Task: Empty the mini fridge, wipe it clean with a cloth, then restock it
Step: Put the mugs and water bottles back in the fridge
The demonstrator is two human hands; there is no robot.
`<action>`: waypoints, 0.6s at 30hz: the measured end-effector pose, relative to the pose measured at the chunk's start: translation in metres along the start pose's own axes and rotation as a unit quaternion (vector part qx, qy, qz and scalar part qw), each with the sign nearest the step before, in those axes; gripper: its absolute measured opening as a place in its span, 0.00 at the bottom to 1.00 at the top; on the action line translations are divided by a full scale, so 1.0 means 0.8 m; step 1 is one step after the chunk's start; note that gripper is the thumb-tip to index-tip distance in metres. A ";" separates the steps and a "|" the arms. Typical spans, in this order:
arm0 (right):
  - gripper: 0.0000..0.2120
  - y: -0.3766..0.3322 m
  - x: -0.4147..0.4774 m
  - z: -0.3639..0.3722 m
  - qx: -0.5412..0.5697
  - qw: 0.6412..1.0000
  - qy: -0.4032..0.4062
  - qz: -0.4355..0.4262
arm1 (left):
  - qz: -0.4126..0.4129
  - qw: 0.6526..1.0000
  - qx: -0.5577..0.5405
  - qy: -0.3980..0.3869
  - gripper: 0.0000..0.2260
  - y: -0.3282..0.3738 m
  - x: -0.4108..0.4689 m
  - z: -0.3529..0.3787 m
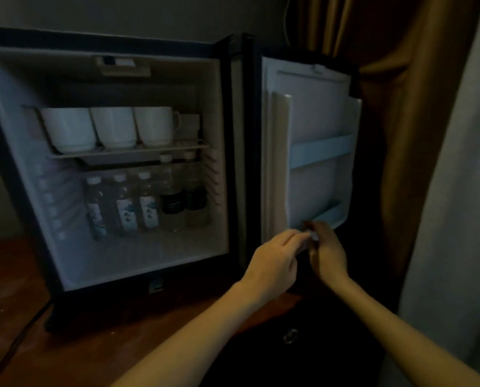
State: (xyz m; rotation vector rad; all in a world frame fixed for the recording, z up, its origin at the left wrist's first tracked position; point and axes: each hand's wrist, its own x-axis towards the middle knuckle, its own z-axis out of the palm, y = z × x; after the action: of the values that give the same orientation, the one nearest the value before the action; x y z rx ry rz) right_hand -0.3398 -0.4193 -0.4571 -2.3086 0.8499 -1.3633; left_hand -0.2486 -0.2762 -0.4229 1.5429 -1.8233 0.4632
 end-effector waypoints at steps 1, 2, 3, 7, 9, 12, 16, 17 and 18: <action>0.19 0.012 0.014 -0.001 -0.022 0.999 -0.041 0.005 | -0.024 0.999 0.010 -0.033 0.26 0.005 0.012 0.014; 0.19 0.021 0.027 -0.001 -0.044 0.996 -0.073 0.008 | -0.053 0.995 0.021 -0.076 0.28 0.008 0.023 0.025; 0.20 0.027 0.040 -0.002 -0.067 0.993 -0.094 0.011 | -0.076 0.989 0.032 -0.123 0.30 0.011 0.034 0.034; 0.18 0.045 0.070 -0.016 -0.142 0.983 -0.120 0.006 | -0.142 0.966 0.078 -0.201 0.33 0.015 0.073 0.062; 0.20 0.054 0.067 -0.024 -0.152 0.976 -0.142 -0.062 | -0.176 0.963 0.089 -0.183 0.35 0.021 0.079 0.072; 0.26 0.069 0.055 -0.029 -0.139 0.974 -0.146 -0.103 | -0.182 0.972 0.110 -0.099 0.35 0.025 0.081 0.091; 0.25 0.071 0.037 -0.039 -0.137 0.974 -0.121 -0.132 | -0.223 0.958 0.135 -0.116 0.30 0.050 0.085 0.083; 0.25 0.070 0.032 -0.043 -0.131 0.977 -0.112 -0.127 | -0.233 0.952 0.148 -0.131 0.30 0.056 0.085 0.079; 0.25 0.068 0.026 -0.048 -0.128 0.979 -0.106 -0.121 | -0.237 0.947 0.165 -0.138 0.29 0.061 0.084 0.075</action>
State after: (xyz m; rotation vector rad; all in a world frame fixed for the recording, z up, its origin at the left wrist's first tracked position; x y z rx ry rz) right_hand -0.3836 -0.4734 -0.4544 -2.7744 0.7320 -1.1208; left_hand -0.3158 -0.3528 -0.4093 2.2994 -1.5374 0.3423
